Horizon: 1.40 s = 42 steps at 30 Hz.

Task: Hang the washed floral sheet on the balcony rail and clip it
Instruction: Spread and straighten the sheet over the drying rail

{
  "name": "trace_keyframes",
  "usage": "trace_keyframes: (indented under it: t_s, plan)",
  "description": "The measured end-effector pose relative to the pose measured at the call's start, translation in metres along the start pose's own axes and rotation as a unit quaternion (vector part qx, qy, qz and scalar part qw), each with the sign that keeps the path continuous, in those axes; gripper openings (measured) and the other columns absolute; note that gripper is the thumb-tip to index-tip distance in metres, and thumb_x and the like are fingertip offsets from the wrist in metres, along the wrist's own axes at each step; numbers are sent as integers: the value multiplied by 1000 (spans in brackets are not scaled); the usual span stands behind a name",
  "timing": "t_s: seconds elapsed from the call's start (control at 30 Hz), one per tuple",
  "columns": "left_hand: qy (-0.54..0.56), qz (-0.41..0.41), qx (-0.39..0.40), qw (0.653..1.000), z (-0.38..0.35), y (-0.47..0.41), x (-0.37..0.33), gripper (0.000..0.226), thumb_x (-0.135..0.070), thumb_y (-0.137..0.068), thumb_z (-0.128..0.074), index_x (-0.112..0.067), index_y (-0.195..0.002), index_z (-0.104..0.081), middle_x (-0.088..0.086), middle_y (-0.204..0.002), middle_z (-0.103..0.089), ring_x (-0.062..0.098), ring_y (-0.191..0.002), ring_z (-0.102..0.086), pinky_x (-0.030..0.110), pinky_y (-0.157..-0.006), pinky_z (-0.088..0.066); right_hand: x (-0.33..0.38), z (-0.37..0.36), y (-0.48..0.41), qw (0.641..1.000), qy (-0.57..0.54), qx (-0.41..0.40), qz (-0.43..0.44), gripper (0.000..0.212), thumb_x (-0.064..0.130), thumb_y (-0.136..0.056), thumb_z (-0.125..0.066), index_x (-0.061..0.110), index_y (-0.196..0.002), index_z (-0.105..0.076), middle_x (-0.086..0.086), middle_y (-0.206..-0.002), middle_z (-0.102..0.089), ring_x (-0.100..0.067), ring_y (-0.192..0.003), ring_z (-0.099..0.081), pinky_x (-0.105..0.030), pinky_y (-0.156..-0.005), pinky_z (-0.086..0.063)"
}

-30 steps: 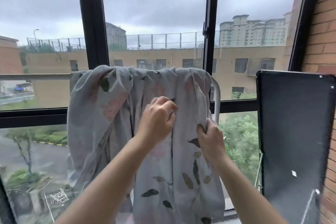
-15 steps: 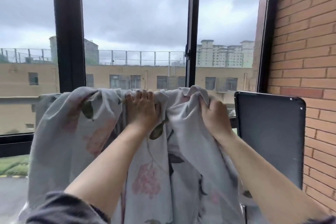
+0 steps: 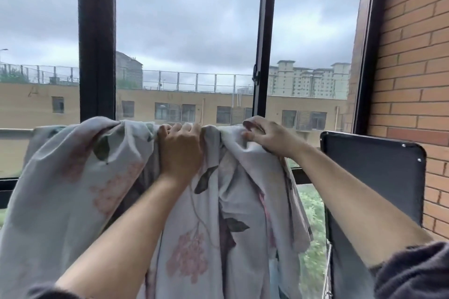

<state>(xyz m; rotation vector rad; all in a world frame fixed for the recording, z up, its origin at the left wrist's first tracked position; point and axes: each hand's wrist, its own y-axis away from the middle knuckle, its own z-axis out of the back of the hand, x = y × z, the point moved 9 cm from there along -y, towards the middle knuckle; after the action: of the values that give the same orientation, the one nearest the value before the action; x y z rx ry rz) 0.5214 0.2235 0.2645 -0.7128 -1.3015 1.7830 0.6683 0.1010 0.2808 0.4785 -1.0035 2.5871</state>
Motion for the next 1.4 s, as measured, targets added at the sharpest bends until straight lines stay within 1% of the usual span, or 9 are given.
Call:
trace_keyframes:
  t_s: [0.1, 0.23, 0.43, 0.5, 0.67, 0.83, 1.0, 1.17, 1.4]
  plan:
    - [-11, 0, -5, 1000, -3, 2, -5, 22, -22, -89, -45, -15, -75, -60, 5, -72, -65, 27, -71, -60, 39, -74, -27, -4, 21, -6, 980, 170, -103, 14, 15, 14, -88, -54, 28, -83, -54, 5, -82, -58, -23, -84, -59, -29, -69, -40]
    - [-27, 1, -17, 999, -2, 3, -7, 24, -24, -91, -45, -15, -75, -60, 6, -73, -65, 28, -72, -59, 40, -75, -27, -38, 76, -11, 931, 228, -265, -107, 18, 20, -94, -47, 13, -92, -63, -9, -95, -62, -28, -88, -57, -28, -69, -33]
    - [-43, 6, -40, 998, -1, 4, -1, 20, -22, -91, -47, -14, -76, -58, 6, -72, -63, 28, -72, -58, 40, -76, -28, -45, 13, -15, 992, 48, 67, -100, 49, 54, -90, -48, 26, -130, -48, -4, -130, -54, -21, -121, -48, -37, -99, -40]
    - [-54, 9, -41, 998, -2, 4, 1, 21, -23, -91, -46, -14, -76, -58, 7, -73, -63, 29, -73, -58, 41, -76, -28, -34, -3, -9, 991, 42, 126, -33, 27, 50, -89, -53, 32, -108, -58, 4, -111, -61, -12, -106, -54, -32, -91, -43]
    - [-40, 2, -50, 998, 0, 4, -7, 24, -24, -91, -44, -12, -75, -58, 8, -72, -63, 30, -72, -58, 41, -75, -26, -49, 8, -10, 991, -87, 96, -42, 18, 29, -92, -56, 18, -94, -71, 2, -85, -66, -6, -77, -58, -16, -70, -50]
    - [-29, 2, -39, 999, -2, 5, -9, 27, -26, -93, -41, -13, -76, -58, 7, -73, -63, 29, -73, -58, 40, -77, -28, -87, 59, -20, 982, 33, -136, -124, 35, 23, -98, -45, -3, -101, -68, -17, -99, -68, -26, -94, -60, -29, -67, -37]
    - [-24, 3, -38, 999, -2, 6, -5, 28, -27, -93, -39, -13, -75, -56, 8, -71, -61, 29, -72, -58, 41, -76, -31, -67, 25, -20, 992, 28, -11, -120, 41, 36, -100, -37, 8, -125, -56, -10, -128, -56, -26, -120, -49, -33, -95, -37]
    - [-22, 8, -33, 999, 0, 5, -3, 28, -27, -94, -39, -13, -77, -58, 8, -73, -63, 29, -74, -59, 40, -77, -29, -34, -17, -11, 992, -41, 118, -21, 38, 36, -100, -36, 24, -68, -53, 5, -72, -59, -1, -69, -55, -17, -69, -41]
    - [-19, 5, -27, 999, 1, 5, -5, 26, -25, -94, -41, -12, -80, -59, 10, -75, -63, 30, -75, -59, 40, -78, -27, -59, -20, 9, 977, -87, 193, -29, 14, 29, -82, -71, 26, -90, -59, 6, -90, -64, -8, -85, -63, -21, -71, -51]
